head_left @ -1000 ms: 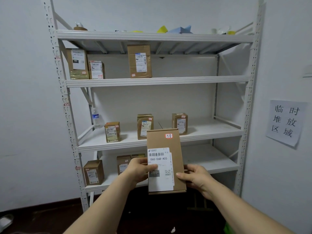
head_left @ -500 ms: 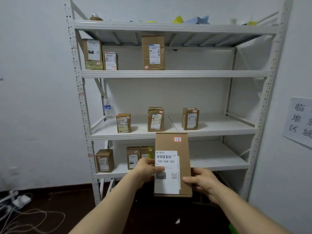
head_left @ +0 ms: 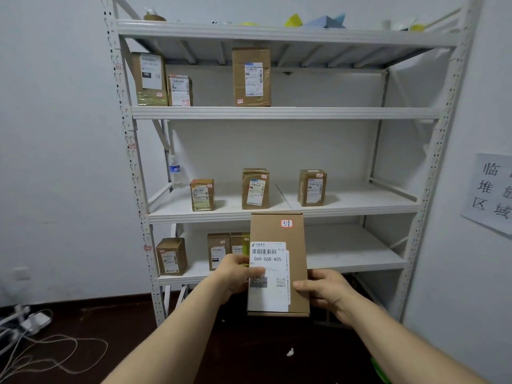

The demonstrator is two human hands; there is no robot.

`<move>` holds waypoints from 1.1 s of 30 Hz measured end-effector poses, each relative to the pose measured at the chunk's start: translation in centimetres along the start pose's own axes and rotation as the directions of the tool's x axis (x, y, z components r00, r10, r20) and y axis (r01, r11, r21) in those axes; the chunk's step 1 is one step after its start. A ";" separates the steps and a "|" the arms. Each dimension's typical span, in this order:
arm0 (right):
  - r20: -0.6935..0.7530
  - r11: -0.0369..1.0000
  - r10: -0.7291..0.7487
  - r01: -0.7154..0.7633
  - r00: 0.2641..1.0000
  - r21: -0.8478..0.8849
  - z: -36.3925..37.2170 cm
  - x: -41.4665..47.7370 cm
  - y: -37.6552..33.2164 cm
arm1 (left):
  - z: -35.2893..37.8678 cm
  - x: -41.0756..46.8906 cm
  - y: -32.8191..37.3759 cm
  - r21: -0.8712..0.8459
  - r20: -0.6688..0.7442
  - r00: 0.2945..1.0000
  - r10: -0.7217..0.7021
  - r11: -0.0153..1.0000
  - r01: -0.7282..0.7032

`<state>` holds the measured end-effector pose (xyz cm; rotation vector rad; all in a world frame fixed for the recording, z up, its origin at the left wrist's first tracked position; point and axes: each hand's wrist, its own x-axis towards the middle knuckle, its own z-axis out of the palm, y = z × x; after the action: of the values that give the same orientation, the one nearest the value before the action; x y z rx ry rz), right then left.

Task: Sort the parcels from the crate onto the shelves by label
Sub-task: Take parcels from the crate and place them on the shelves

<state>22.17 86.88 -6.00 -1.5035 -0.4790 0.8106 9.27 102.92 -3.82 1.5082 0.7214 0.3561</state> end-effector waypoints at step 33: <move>0.039 1.000 -0.010 0.011 0.999 -0.028 -0.3 0.1 1.8 | 0.5 -2.6 0.3 -0.006 0.018 0.999 -0.035 0.999 0.035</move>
<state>22.13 86.60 -7.82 -1.5125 -0.5286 0.8294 7.67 100.94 -3.00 1.4890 0.7310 0.3182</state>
